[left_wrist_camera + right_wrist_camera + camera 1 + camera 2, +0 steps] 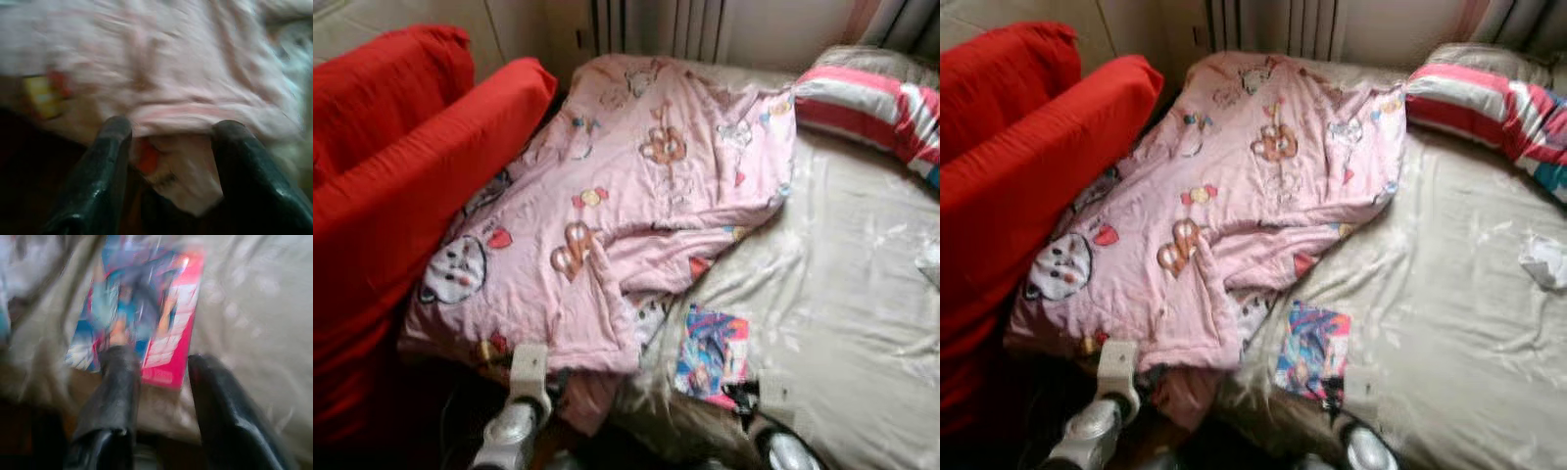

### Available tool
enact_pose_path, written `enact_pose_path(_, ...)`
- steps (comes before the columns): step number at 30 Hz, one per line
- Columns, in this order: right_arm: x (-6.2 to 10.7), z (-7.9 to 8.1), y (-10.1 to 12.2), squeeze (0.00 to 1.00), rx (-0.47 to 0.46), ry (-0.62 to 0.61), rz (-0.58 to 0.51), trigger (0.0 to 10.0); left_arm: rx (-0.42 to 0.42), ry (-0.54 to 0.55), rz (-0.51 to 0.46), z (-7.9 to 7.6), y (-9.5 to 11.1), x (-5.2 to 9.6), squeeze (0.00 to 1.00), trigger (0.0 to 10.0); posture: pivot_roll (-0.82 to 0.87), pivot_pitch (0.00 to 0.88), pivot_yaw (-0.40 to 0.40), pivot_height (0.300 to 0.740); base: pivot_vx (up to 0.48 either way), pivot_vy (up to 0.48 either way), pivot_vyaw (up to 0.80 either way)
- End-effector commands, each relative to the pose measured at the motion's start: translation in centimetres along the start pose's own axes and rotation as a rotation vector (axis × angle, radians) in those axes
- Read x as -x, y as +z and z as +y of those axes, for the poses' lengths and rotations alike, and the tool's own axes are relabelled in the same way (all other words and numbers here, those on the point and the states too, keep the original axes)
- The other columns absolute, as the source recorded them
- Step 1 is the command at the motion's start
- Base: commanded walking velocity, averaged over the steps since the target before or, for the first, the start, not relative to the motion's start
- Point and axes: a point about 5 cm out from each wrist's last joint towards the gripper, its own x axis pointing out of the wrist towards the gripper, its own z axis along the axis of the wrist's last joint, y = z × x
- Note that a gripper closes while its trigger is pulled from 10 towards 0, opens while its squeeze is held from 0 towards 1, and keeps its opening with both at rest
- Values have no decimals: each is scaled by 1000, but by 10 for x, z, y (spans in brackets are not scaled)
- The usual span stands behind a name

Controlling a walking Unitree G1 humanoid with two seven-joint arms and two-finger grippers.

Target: Clean up the room

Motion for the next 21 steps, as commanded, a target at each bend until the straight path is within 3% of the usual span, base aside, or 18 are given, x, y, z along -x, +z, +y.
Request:
enact_pose_path(1,-4,7,10,0,1,19,-28,10000,1,31,85,8,-24,11,0,10000,-38,198,30,740,0,0,0)
enact_pose_path(11,-6,3,19,0,-6,6,-73,10000,-4,25,38,6,-13,7,0,10000,-52,200,31,740,0,0,0)
enact_pose_path(16,-9,2,36,0,-13,3,-158,10000,1,22,-3,6,-6,4,0,10000,-64,197,30,740,0,0,0)
enact_pose_path(21,-11,3,66,0,5,14,-318,10000,12,22,-90,7,6,3,0,10000,-67,190,20,740,0,0,0)
